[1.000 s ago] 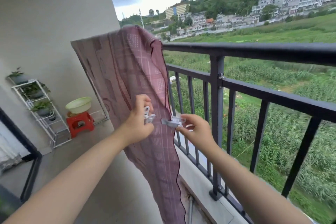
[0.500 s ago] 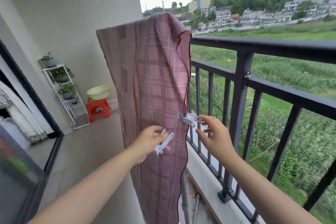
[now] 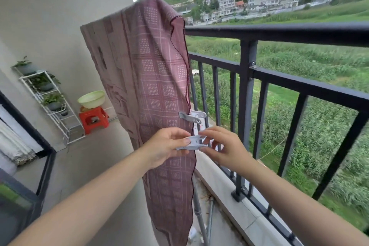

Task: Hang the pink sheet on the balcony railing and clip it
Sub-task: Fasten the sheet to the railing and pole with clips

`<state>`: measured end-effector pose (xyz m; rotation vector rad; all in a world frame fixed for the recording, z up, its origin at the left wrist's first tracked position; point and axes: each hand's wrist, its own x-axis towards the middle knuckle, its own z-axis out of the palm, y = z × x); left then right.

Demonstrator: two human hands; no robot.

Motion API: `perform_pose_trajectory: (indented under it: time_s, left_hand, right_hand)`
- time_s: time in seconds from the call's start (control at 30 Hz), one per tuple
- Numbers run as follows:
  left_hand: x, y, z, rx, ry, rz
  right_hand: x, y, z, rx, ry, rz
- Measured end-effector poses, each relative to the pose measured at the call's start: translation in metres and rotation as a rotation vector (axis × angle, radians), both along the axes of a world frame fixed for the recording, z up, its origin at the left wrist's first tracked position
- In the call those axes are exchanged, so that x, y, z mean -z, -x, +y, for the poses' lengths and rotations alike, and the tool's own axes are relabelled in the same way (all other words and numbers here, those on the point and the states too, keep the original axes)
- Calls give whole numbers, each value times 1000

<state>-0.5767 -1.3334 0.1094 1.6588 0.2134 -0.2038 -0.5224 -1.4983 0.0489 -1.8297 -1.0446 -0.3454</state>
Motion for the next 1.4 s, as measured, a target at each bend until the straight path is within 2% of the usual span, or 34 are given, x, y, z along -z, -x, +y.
perform_pose_trajectory:
  time_s: [0.07, 0.1, 0.13, 0.2, 0.23, 0.3, 0.33, 0.37, 0.43, 0.47, 0.57, 0.73, 0.9, 1.0, 1.1, 1.23, 1.4]
  left_hand:
    - [7, -4, -1, -9, -75, -23]
    - [13, -7, 1, 20, -246, -73]
    - [19, -10, 4, 81, -532, -173]
    - [33, -18, 11, 296, -1200, -590]
    - [39, -22, 10, 425, -1416, -751]
    - [52, -29, 5, 620, -1789, -933]
    - [57, -34, 2, 674, -1932, -971]
    - [57, -39, -1, 706, -2063, -928]
    - [55, -48, -4, 765, -2235, -812]
    - [54, -52, -3, 761, -2284, -853]
    - [50, -55, 7, 849, -2253, -939]
    - [38, -37, 38, 709, -2097, -1215]
    - [35, -37, 45, 613, -2060, -1288]
    - [42, -38, 41, 612, -2051, -1284]
    - [47, -40, 34, 644, -2070, -1233]
    - [47, -45, 29, 657, -2062, -1202]
    - [40, -46, 15, 590, -2031, -1165]
  right_hand:
    - [7, 0, -7, 11, -3, 97]
    - [11, 0, -12, 32, -18, 172]
    - [16, -1, -17, 64, -57, 270]
    - [29, -3, -29, 151, -200, 491]
    - [35, -4, -33, 183, -292, 613]
    - [46, -9, -35, 186, -511, 870]
    - [48, -12, -33, 165, -616, 982]
    - [52, -17, -29, 161, -687, 1066]
    - [57, -31, -19, 221, -710, 1198]
    - [60, -38, -13, 274, -664, 1252]
    - [67, -51, 5, 323, -471, 1253]
    - [64, -55, 43, 91, -72, 808]
    - [48, -64, 67, -86, 186, 710]
    - [48, -67, 68, -87, 198, 769]
    - [57, -68, 71, -25, 125, 752]
    - [67, -63, 68, 175, 72, 580]
    - [58, -69, 13, 373, 60, 322]
